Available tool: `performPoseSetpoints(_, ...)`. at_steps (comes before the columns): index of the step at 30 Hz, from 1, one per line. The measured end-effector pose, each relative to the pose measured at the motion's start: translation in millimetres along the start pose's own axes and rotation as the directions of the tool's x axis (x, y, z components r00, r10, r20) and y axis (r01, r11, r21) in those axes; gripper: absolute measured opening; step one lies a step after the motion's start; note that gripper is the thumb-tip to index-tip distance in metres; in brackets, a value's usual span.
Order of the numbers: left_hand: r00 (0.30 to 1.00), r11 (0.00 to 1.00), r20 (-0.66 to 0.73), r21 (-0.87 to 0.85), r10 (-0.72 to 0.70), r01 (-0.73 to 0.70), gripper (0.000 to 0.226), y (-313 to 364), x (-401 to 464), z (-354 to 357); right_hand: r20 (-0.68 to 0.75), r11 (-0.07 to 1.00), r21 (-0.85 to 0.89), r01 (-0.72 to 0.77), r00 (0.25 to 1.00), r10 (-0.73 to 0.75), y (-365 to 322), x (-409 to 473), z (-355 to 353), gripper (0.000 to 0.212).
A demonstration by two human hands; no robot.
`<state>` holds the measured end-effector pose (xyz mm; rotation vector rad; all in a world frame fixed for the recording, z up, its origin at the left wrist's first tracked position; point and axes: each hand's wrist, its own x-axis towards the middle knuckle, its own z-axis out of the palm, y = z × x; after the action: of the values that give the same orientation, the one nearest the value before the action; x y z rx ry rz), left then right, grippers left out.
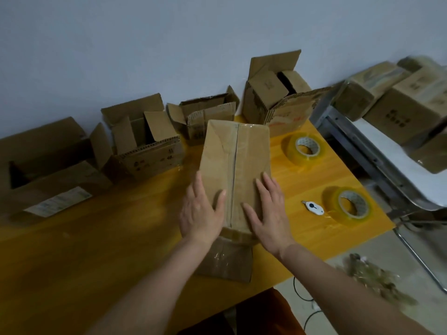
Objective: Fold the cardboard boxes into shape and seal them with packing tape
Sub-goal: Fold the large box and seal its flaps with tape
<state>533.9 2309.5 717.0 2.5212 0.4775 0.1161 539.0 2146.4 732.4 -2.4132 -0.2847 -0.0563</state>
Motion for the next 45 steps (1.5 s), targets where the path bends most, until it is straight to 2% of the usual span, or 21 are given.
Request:
performPoseSetpoints(3,0.995,0.995,0.023,-0.004,0.101,-0.101,0.078,-12.5,2.8,-5.7,0.056,0.978,0.177,-0.106,0.994,0.097,1.0,8.9,-2.7,0.074)
performPoseSetpoints(8,0.963,0.964,0.147,-0.176,0.226,-0.200,0.074,-30.7,-3.8,-23.3,-0.083,0.914,0.283,-0.290,0.942,0.325,11.6,63.8,-25.2,0.081)
performPoseSetpoints(10,0.959,0.965,0.189,-0.197,0.213,-0.176,0.075,-32.4,-7.6,-26.6,-0.113,0.872,0.325,-0.367,0.900,0.421,19.5,96.7,-36.9,0.079)
performPoseSetpoints(13,0.959,0.971,0.230,-0.209,0.166,-0.118,0.064,-30.7,-8.7,-31.0,-0.025,0.801,0.350,-0.486,0.850,0.527,31.5,121.4,-44.7,0.068)
performPoseSetpoints(16,0.955,0.980,0.295,-0.197,0.028,0.033,0.055,-21.4,-2.0,-39.6,-0.002,0.771,0.359,-0.526,0.826,0.564,33.9,119.0,-45.1,0.049)
performPoseSetpoints(19,0.949,0.933,0.307,-0.313,-0.077,0.178,0.039,6.2,11.8,-58.4,-0.011,0.799,0.420,-0.431,0.878,0.479,6.4,115.1,-48.7,0.024)
performPoseSetpoints(21,0.960,0.855,0.276,-0.483,-0.055,0.187,0.025,30.7,20.3,-77.2,-0.076,0.847,0.445,-0.292,0.930,0.360,-23.0,113.1,-59.2,0.017)
performPoseSetpoints(23,0.975,0.769,0.222,-0.621,-0.010,0.149,0.024,52.0,24.5,-98.3,-0.190,0.865,0.487,-0.125,0.951,0.245,-52.8,109.7,-79.9,0.012)
performPoseSetpoints(26,0.990,0.652,0.114,-0.758,0.083,0.033,0.033,72.7,22.7,-126.6,-0.358,0.785,0.616,0.068,0.912,0.201,-81.5,101.6,-116.8,0.005)
performPoseSetpoints(29,0.991,0.566,0.042,-0.823,0.125,-0.036,0.041,80.3,18.1,-136.7,-0.366,0.646,0.759,0.084,0.875,0.317,-83.6,86.2,-125.5,0.017)
performPoseSetpoints(31,0.994,0.632,0.035,-0.774,0.102,-0.038,0.046,75.3,11.2,-127.1,-0.324,0.614,0.789,0.013,0.858,0.399,-73.0,69.7,-111.0,0.021)
performPoseSetpoints(33,0.996,0.748,0.055,-0.664,0.072,-0.018,0.044,62.0,2.5,-109.2,-0.262,0.632,0.770,-0.092,0.857,0.444,-55.2,48.7,-88.2,0.024)
performPoseSetpoints(36,0.994,0.857,0.107,-0.514,0.016,0.042,0.077,34.4,-7.4,-85.4,-0.083,0.571,0.793,-0.213,0.890,0.448,-34.7,20.8,-61.9,0.039)
performPoseSetpoints(41,0.982,0.883,0.189,-0.464,0.023,0.069,0.094,6.3,-9.0,-76.0,0.016,0.718,0.628,-0.300,0.927,0.374,-24.5,16.9,-57.7,0.060)
performPoseSetpoints(43,0.977,0.897,0.215,-0.431,-0.001,0.096,0.092,-2.7,-9.0,-78.5,0.049,0.785,0.548,-0.289,0.948,0.314,-24.7,12.8,-55.0,0.057)
performPoseSetpoints(45,0.974,0.897,0.209,-0.408,-0.088,0.168,0.085,-15.3,-8.5,-82.3,0.166,0.813,0.512,-0.277,0.961,0.222,-25.3,4.6,-44.9,0.047)
